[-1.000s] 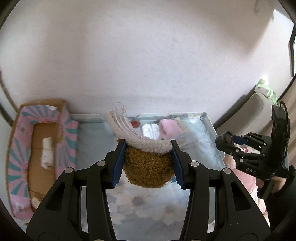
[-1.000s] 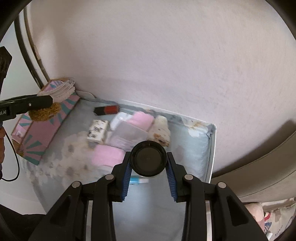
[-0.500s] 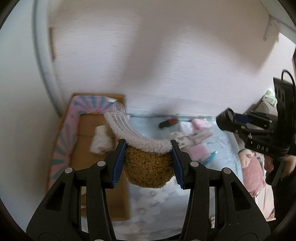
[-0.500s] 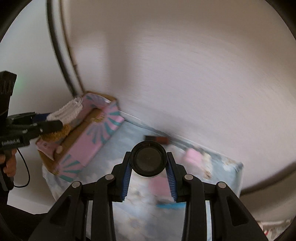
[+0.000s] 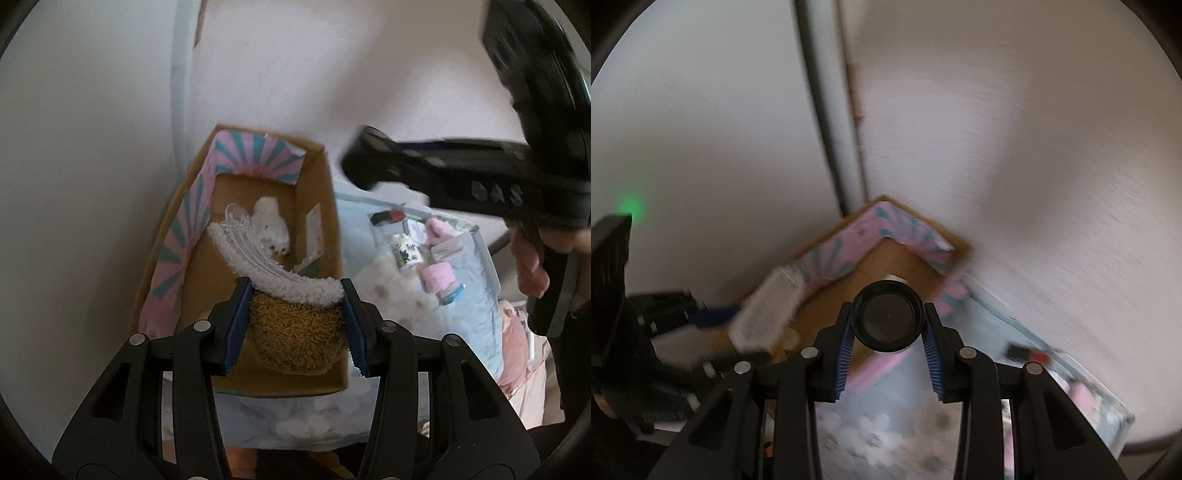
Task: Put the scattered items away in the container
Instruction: 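Carry brush and black lid into the cardboard box and release both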
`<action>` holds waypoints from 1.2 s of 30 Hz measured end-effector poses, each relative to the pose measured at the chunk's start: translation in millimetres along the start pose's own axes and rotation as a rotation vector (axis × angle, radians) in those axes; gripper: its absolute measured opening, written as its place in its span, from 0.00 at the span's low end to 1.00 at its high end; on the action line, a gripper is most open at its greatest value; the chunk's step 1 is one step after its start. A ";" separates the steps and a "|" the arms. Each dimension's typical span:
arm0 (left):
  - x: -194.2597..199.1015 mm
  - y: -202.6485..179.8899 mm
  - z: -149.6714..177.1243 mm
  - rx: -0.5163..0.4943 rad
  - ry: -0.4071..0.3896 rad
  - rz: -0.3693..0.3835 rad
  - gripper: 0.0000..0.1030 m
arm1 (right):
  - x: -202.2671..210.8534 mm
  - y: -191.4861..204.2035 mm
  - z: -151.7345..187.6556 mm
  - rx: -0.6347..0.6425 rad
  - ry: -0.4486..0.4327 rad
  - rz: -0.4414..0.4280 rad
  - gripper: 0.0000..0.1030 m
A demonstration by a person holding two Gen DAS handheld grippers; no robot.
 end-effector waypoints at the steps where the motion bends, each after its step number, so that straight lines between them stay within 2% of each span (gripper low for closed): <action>1: -4.0 3.5 2.2 0.011 0.003 0.005 0.42 | -7.1 5.2 -3.3 0.006 0.012 -0.013 0.32; 5: -22.9 16.3 12.1 0.052 0.025 0.007 0.42 | -46.7 29.6 -21.5 0.055 0.069 -0.039 0.32; 10: -41.5 28.3 19.9 0.076 0.048 -0.006 0.42 | -87.8 39.9 -28.0 0.081 0.125 -0.059 0.32; 17: -49.5 33.3 17.6 0.104 0.057 -0.003 0.43 | -115.9 38.4 -29.2 0.066 0.154 -0.092 0.32; 18: -50.3 33.0 16.5 0.112 0.061 -0.002 0.51 | -116.8 38.0 -30.1 0.061 0.152 -0.095 0.32; 19: -52.2 32.8 15.2 0.115 0.072 -0.001 0.70 | -118.3 38.4 -31.1 0.059 0.155 -0.101 0.32; 20: -53.8 31.7 14.3 0.115 0.086 -0.007 0.87 | -120.6 39.5 -30.7 0.062 0.175 -0.109 0.39; 21: -53.9 31.0 13.4 0.112 0.090 -0.026 0.99 | -122.8 39.6 -31.4 0.066 0.185 -0.106 0.56; 23: -53.4 28.5 11.5 0.100 0.086 -0.045 1.00 | -118.4 37.6 -33.1 0.067 0.168 -0.081 0.67; 36: -36.3 -0.2 -14.2 0.056 0.038 -0.065 1.00 | -43.0 22.7 -17.9 -0.060 0.027 -0.068 0.67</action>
Point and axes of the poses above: each gripper's, at about its wrist camera, not at the fingertips, and x roughly against the way its jaws point, y to its left, z to its underside, the point moved 8 cm from there along -x, roughly the way its jaws point, and after that the axes turned 9 degrees about y, right-handed, at the moved point
